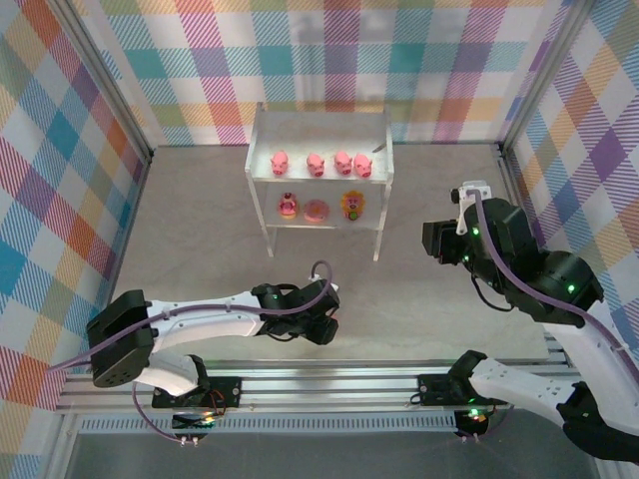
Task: Place and organize the plastic toys onto the shelf
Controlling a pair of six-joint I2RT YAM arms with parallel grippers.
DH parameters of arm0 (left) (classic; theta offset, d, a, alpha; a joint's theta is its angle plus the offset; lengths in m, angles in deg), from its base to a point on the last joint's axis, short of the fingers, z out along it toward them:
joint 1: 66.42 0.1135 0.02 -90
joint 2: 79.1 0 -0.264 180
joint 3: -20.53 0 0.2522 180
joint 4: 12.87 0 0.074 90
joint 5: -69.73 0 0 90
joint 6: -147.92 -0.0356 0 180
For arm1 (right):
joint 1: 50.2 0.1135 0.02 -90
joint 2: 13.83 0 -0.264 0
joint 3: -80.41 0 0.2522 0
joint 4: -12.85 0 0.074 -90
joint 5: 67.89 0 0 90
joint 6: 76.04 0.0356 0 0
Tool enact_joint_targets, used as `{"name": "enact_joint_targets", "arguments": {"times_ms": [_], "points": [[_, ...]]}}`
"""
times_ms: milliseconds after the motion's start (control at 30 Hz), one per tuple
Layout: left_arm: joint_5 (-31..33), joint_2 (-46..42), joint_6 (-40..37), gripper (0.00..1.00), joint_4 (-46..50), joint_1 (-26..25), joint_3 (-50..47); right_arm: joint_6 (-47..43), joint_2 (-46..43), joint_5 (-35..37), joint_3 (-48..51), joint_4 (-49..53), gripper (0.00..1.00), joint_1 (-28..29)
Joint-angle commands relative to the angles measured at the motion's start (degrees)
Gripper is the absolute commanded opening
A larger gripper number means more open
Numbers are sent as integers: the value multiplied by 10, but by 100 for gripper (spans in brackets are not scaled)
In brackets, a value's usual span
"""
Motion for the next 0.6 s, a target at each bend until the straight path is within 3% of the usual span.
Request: {"name": "enact_joint_targets", "arguments": {"times_ms": [0, 567], "points": [[14, 34, -38, 50, 1, -5, 27, -7, -10, -4, 2, -16, 49, -1], [24, 115, -100, 47, 22, 4, 69, -11, -2, -14, -2, -16, 49, -2]]}}
